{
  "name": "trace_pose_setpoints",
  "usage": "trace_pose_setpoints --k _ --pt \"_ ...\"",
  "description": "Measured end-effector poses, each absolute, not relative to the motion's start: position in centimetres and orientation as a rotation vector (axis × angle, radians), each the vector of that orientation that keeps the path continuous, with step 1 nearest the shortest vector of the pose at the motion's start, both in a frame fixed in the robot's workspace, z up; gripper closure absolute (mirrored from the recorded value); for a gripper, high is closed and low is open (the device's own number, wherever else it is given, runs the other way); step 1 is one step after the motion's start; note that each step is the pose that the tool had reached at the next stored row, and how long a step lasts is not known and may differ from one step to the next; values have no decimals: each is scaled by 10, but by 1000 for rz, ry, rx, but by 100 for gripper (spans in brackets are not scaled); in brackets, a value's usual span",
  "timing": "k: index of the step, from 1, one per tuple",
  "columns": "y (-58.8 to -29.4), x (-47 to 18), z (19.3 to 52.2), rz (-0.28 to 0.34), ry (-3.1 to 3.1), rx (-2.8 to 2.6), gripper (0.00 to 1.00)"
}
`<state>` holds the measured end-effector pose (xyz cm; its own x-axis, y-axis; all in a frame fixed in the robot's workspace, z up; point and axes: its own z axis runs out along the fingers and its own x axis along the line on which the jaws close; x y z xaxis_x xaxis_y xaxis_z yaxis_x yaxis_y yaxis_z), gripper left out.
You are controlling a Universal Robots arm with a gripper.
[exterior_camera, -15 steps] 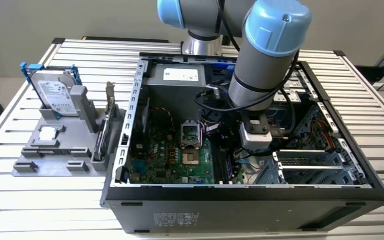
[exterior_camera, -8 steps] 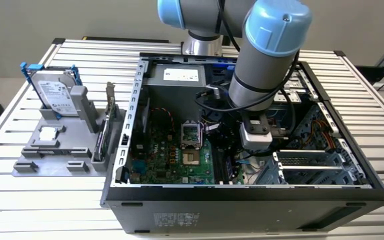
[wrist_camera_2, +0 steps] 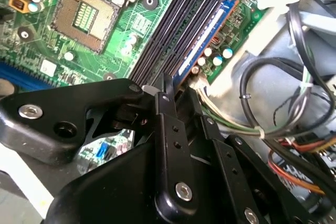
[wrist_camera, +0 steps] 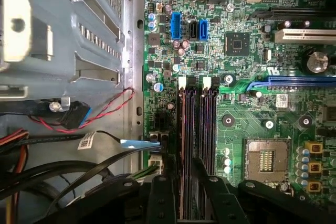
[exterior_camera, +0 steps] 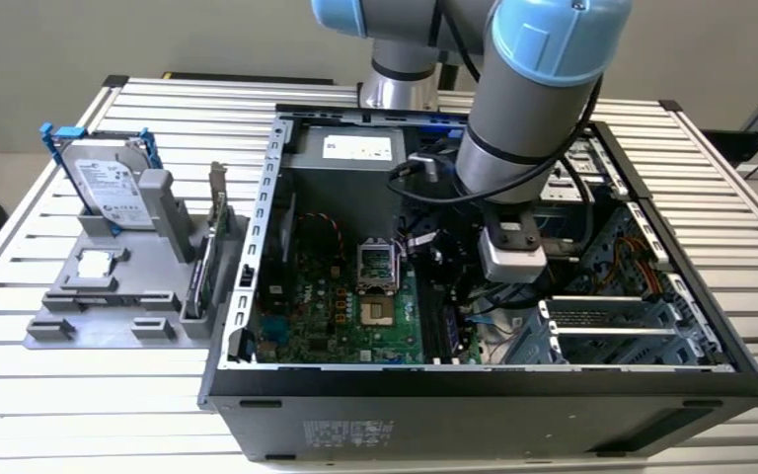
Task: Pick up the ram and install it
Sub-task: 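Insert the ram into the slot, then press down the ram until it locks into place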
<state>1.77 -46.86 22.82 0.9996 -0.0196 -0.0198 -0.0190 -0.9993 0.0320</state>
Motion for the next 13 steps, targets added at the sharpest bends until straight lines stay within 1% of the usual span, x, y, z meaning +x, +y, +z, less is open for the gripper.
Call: trace_pose_setpoints --k 4,5,13 --pt "-469 18 231 -31 -30 3110 0" --pt "-469 18 231 -31 -30 3110 100" --pt "-469 18 233 -31 -30 3110 100"
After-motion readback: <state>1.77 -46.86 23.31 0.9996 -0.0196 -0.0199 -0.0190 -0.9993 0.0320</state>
